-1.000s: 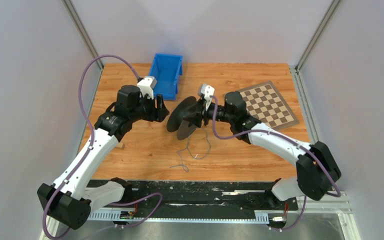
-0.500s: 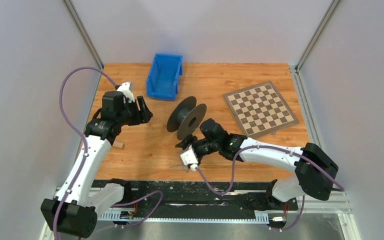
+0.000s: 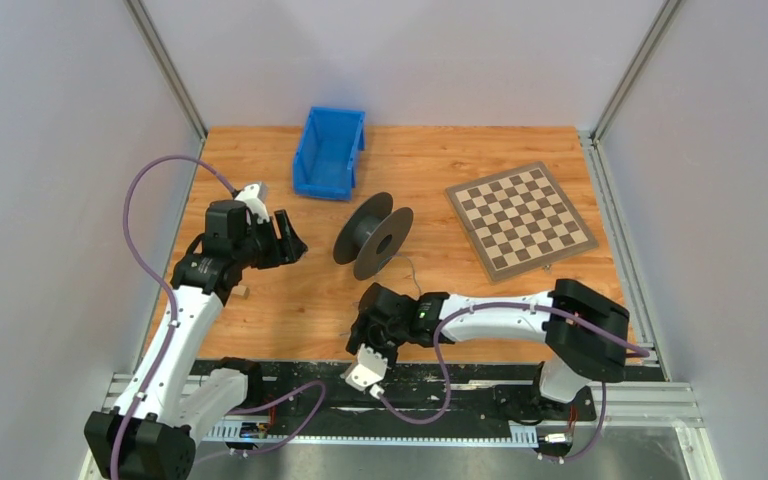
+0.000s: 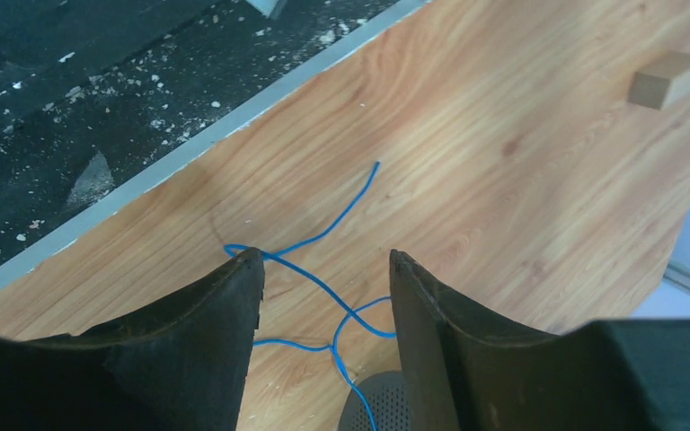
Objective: Wrap the cables
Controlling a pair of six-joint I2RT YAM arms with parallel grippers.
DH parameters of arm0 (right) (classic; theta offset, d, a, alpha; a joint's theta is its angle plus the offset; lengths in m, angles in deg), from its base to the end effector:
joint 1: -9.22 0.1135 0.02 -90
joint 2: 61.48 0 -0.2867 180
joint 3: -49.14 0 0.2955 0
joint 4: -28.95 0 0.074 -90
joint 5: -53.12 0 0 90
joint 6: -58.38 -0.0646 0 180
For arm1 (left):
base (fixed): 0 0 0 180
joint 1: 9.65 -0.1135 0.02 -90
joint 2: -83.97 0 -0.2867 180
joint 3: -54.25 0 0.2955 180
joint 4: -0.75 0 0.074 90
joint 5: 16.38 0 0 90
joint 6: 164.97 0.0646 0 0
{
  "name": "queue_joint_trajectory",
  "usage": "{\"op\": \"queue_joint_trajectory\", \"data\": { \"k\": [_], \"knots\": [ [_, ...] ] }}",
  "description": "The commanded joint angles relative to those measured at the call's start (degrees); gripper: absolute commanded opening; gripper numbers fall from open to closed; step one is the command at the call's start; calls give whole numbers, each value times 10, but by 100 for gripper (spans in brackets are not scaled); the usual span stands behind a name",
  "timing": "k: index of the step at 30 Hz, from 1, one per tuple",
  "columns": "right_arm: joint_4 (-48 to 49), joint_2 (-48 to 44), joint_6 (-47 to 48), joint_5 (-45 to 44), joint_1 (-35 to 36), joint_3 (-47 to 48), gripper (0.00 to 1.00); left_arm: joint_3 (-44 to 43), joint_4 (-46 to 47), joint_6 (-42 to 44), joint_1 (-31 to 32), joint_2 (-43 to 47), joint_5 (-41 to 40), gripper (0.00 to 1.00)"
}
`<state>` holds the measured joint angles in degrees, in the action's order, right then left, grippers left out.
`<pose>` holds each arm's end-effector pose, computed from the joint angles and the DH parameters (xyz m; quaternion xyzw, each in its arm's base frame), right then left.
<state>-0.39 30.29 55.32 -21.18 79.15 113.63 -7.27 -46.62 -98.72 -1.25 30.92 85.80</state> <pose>0.1093 0.3502 0.1509 -0.9375 0.1518 0.0873 0.3007 0.2420 -0.0495 0.3000 -0.0745 0.8952 -0.2107 0.3856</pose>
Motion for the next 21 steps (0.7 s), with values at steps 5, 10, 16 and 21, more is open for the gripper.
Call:
{"op": "queue_joint_trajectory", "data": {
  "k": [5,10,16,21],
  "knots": [
    [-30,58,62,-87,20,39,38,15,7,3,-3,18,7,71],
    [-28,43,49,-108,18,46,1,11,7,7,-3,26,0,71],
    [-27,12,-123,-32,-1,112,0,4,16,1,-3,23,17,71],
    [-20,14,-331,-8,-55,204,0,-4,36,14,-3,43,40,71]
  ]
}}
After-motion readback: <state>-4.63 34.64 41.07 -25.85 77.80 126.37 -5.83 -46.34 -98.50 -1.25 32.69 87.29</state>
